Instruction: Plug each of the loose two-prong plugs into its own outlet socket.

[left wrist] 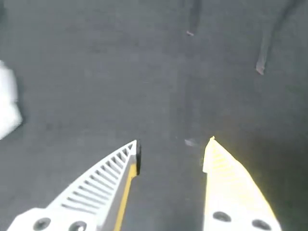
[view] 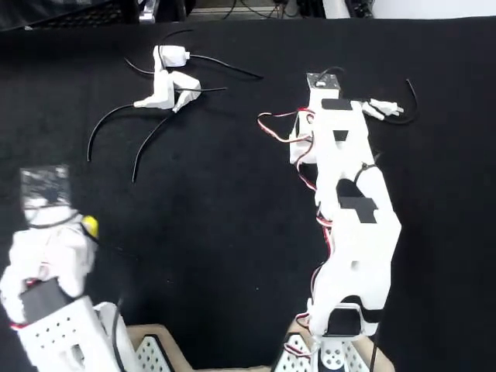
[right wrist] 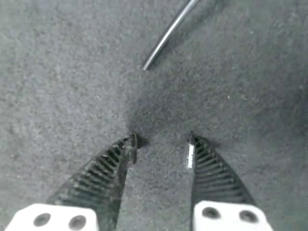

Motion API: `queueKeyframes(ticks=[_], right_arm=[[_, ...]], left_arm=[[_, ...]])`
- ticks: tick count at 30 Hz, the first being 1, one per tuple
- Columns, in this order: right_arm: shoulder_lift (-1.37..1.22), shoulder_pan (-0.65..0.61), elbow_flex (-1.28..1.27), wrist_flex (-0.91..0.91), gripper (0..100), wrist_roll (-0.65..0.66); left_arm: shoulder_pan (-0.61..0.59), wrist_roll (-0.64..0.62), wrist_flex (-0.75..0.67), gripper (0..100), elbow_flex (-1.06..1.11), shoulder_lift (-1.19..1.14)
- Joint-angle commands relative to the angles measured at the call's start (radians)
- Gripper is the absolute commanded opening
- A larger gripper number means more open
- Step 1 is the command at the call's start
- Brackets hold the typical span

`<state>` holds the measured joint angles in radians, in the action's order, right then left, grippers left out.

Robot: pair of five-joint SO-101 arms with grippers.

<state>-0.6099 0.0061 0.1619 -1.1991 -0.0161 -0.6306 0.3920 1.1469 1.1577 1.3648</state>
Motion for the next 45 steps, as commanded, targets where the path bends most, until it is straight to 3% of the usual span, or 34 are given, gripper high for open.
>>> queueKeyframes(ticks=[1,12,18,22,34,45], right_arm=[[0.007,-0.032,-0.005,0.029,15.9,0.003],[0.007,-0.037,-0.005,0.026,15.9,0.034],[0.007,-0.037,-0.005,0.026,15.9,0.034],[0.005,-0.037,-0.005,0.025,15.9,0.035],[0.005,-0.037,-0.005,0.025,15.9,0.035],[0.005,-0.037,-0.005,0.026,15.9,0.035]], left_arm=[[-0.117,0.061,0.038,23,-0.257,-0.241],[-0.481,0.114,0.213,23,-0.989,-1.063],[-0.615,0.026,0.341,23,-1.354,-1.393],[-0.630,0.084,0.350,23,-1.523,-1.551],[-0.633,0.551,0.318,23,-1.879,-1.944],[-0.647,0.631,0.204,23,-2.158,-2.254]])
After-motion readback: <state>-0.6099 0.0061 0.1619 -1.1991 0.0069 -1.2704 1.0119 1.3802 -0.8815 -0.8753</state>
